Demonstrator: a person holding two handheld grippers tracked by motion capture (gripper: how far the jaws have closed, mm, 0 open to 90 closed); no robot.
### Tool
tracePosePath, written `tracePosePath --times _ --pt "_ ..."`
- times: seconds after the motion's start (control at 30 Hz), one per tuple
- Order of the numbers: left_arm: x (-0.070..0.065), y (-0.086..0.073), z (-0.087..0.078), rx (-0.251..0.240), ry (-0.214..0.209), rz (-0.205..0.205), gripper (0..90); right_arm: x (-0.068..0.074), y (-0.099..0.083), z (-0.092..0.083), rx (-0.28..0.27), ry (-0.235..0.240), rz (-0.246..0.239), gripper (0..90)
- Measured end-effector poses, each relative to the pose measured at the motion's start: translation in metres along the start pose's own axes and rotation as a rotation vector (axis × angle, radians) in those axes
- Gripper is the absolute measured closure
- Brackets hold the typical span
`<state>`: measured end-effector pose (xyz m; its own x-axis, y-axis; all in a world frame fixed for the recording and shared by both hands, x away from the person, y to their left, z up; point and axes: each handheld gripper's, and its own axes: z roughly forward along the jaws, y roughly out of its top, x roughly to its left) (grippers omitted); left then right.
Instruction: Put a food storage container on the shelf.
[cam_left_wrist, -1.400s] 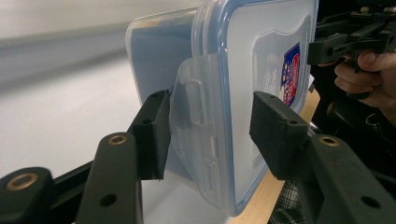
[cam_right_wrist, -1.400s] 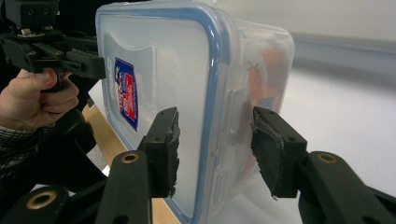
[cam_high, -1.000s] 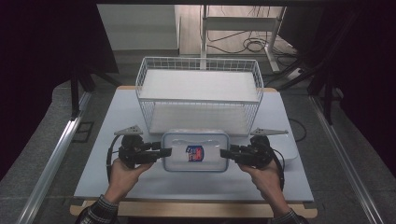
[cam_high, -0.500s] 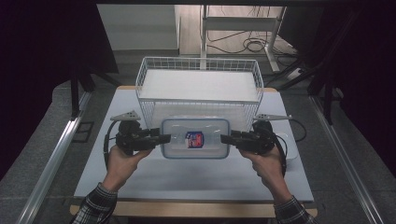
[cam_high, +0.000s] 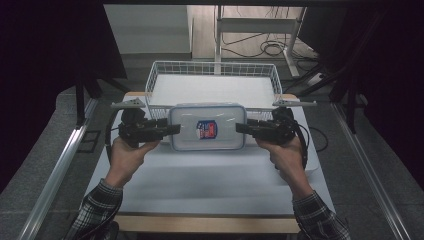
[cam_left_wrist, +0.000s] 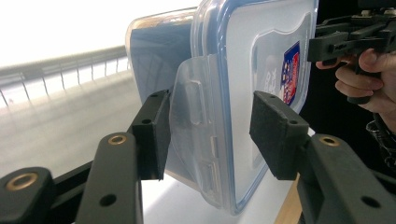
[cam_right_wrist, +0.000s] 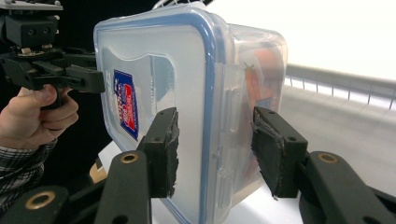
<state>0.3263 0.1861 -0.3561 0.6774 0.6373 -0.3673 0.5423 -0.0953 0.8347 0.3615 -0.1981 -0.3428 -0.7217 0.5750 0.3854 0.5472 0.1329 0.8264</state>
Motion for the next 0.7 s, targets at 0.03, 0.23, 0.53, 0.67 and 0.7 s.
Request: tracePosePath --times 0.03,0.23,0.53,0.67,0.7 --pt "0.0 0.003 -0.001 -0.002 0.0 0.002 49.0 0.0 0.0 0.0 0.0 0.0 0.0 52.2" --pt "0.003 0.022 -0.001 -0.005 0.002 0.007 49.2 -0.002 0.018 0.0 -0.022 -0.001 -0.005 52.1" --pt "0.015 0.049 0.003 -0.014 -0.013 0.01 49.2 -0.008 0.042 0.001 -0.049 -0.015 -0.004 52.0" --pt "0.02 0.061 0.006 -0.019 -0.019 0.0 49.3 -0.012 0.053 0.001 -0.063 -0.017 0.005 52.0" --pt "0.021 0.064 0.006 -0.019 -0.02 0.001 49.3 -0.013 0.056 0.001 -0.069 -0.019 0.007 52.0"
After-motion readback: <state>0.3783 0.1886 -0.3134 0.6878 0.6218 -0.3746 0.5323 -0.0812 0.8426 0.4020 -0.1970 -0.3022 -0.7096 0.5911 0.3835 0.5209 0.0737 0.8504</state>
